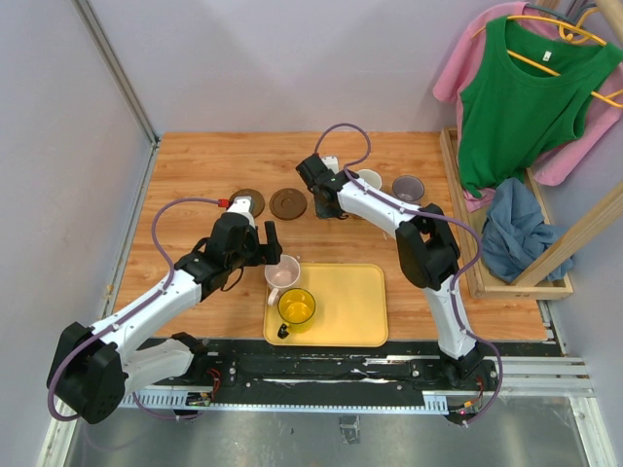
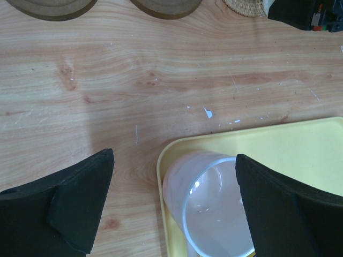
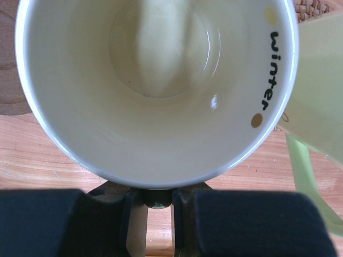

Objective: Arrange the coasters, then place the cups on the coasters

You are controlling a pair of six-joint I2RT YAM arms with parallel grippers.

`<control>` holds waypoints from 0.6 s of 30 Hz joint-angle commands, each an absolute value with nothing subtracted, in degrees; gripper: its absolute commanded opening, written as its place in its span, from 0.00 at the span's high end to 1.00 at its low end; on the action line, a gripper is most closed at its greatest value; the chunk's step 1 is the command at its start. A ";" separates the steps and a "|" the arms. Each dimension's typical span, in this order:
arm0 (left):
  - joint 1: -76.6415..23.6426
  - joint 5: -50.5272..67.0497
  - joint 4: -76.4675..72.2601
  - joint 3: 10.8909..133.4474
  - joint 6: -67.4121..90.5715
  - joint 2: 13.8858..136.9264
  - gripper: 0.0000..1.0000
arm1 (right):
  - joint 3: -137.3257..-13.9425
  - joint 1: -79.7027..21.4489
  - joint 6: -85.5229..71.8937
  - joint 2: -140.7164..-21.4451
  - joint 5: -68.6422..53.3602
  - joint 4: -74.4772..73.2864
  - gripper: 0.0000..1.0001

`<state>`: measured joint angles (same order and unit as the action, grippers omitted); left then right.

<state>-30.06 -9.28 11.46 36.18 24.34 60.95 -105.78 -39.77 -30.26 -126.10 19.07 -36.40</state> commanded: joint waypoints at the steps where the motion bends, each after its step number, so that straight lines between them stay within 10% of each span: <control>1: -29.53 -9.14 9.49 35.68 24.40 61.19 0.01 | -107.13 -39.74 -30.59 -125.19 19.89 -35.73 0.99; 18: -29.53 -9.07 9.49 35.68 24.03 61.27 0.01 | -107.03 -39.38 -31.57 -127.06 21.12 -35.91 0.99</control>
